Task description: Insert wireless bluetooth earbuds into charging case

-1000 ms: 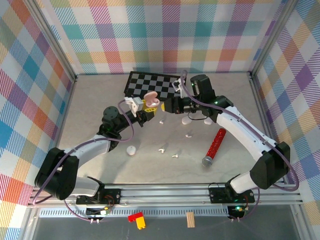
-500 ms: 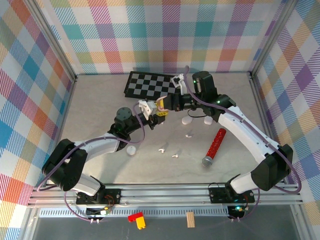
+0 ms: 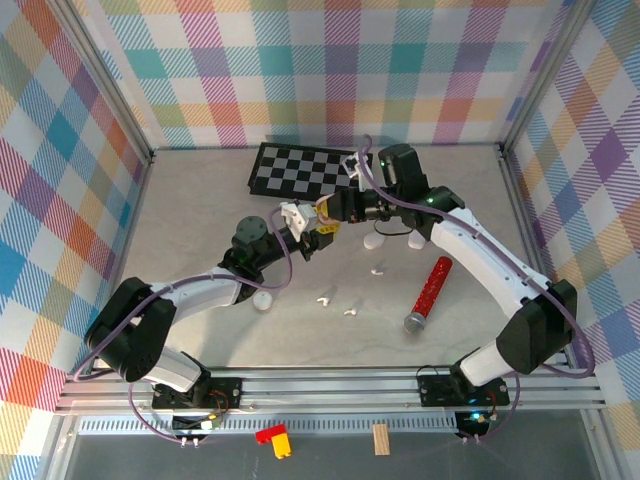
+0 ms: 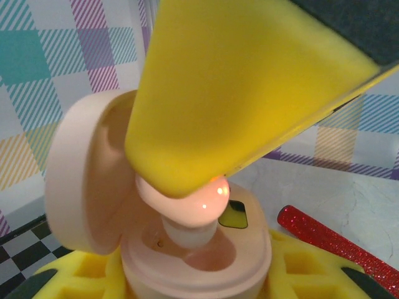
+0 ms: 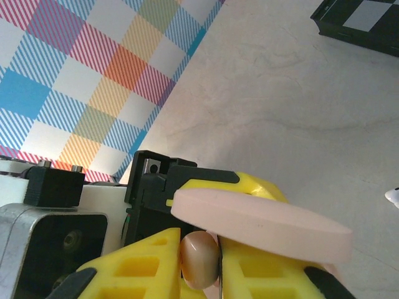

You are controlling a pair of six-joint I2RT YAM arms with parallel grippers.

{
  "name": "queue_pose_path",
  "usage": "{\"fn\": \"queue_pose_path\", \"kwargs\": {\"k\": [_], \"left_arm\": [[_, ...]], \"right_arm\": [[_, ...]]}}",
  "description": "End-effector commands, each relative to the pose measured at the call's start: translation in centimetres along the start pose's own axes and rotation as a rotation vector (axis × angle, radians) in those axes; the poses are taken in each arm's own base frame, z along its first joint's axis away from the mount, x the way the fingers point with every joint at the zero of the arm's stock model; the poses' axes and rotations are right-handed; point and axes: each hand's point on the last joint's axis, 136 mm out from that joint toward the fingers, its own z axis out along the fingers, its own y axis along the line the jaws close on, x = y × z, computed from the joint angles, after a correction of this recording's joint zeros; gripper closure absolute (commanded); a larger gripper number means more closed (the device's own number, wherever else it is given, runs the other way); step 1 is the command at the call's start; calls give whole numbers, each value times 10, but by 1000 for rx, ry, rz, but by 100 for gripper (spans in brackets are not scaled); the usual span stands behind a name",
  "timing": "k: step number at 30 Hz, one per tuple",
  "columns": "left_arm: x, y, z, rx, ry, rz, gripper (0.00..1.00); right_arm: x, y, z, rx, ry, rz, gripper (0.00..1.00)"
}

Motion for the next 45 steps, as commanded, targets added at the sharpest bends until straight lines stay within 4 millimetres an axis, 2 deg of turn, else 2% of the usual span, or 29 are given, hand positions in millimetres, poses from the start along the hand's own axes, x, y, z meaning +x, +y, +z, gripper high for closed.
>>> {"fn": "queue_pose_path", "kwargs": {"k": [1, 14, 21, 24, 34, 39, 45], "left_arm": [[-28, 1, 8, -8, -84, 44, 68], [-38, 10, 16, -58, -126, 20, 68], [-44, 2, 13, -26, -144, 28, 68], [-45, -1, 11, -21, -148, 31, 68], [-45, -4, 11, -6, -133, 37, 68], [-40, -3, 11, -14, -126, 34, 68], [-33, -3, 9, -19, -107, 25, 68]], "right_arm": [[-6, 7, -1, -11, -6, -21, 80], [4, -12, 3, 63, 16, 26, 78], [7, -37, 0, 206, 14, 46, 77], [7, -41, -2, 231, 13, 43, 75], [1, -30, -9, 208, -15, 29, 70], [-5, -13, -19, 153, -60, -7, 60], [-12, 9, -32, 86, -109, -55, 56]]}}
